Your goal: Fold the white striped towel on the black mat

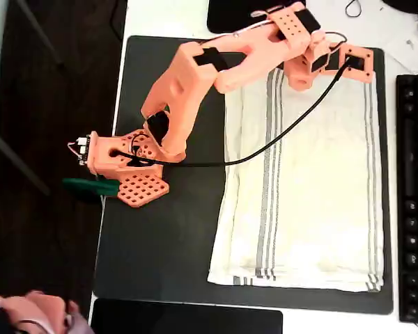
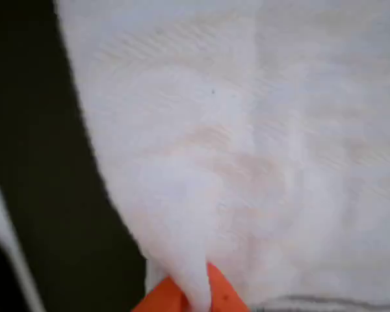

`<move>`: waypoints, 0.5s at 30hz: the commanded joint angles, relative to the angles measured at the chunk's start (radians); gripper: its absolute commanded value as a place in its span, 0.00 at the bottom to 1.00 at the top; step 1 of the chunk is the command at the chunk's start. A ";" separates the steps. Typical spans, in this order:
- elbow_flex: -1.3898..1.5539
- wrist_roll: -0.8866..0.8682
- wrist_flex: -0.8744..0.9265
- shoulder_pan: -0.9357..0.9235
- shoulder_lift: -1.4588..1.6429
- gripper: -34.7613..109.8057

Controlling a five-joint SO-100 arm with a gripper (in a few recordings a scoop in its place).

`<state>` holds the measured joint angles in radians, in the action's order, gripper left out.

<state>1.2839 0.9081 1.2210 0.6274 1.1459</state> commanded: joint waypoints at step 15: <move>0.049 0.074 0.213 -0.044 0.509 0.24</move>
<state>1.3392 0.9557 1.4097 0.6167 1.5585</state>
